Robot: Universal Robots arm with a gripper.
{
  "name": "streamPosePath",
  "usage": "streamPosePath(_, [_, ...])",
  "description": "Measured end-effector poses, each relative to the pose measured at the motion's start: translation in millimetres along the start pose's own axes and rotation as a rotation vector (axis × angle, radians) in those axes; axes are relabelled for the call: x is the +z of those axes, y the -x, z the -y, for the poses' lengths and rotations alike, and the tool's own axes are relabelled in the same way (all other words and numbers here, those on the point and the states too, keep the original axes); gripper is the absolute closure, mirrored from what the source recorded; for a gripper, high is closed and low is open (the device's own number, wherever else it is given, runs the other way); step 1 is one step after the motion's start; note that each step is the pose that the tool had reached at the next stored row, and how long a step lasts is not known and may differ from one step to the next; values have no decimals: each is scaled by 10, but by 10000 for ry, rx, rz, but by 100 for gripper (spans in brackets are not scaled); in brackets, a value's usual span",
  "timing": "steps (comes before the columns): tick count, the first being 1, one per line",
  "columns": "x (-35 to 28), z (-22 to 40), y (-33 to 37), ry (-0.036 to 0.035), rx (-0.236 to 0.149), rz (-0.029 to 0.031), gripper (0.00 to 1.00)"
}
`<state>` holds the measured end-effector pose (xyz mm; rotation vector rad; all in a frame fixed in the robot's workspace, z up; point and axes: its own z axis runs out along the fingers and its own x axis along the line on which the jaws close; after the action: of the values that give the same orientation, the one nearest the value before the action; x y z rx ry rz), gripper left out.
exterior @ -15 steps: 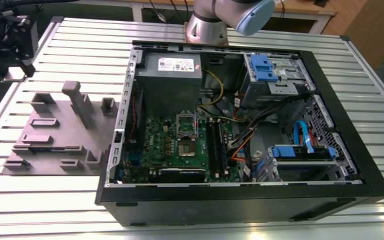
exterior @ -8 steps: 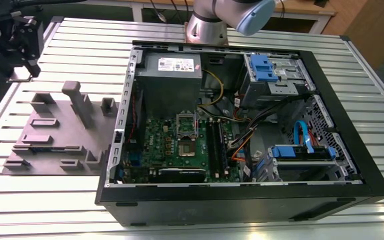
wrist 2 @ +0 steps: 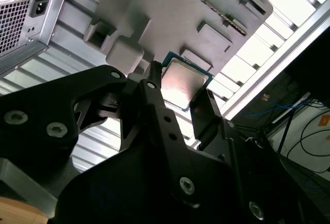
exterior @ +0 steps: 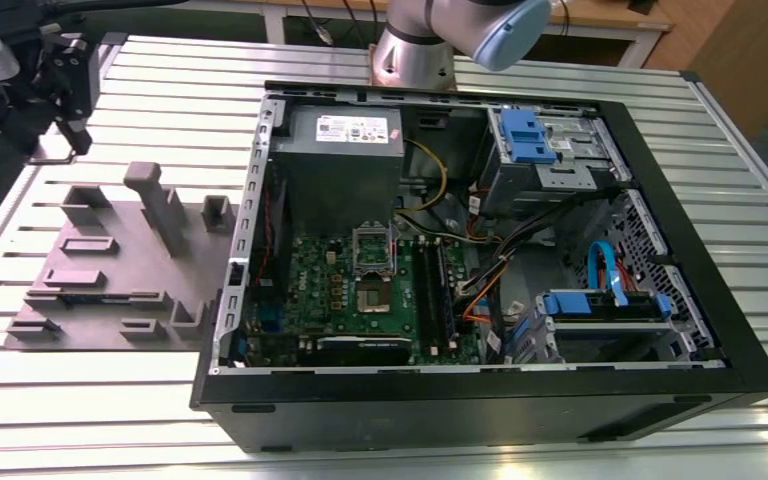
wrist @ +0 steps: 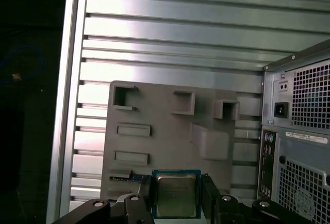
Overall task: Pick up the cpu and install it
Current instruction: 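Pick up the cpu and move it towards the insertion slot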
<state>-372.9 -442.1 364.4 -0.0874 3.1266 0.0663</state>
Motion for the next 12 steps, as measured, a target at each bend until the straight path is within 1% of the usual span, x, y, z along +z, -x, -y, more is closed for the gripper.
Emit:
streamPosePath(10, [0,0,11,0,1,0,53])
streamPosePath(12, [0,1,25,-1,-1,-1,53])
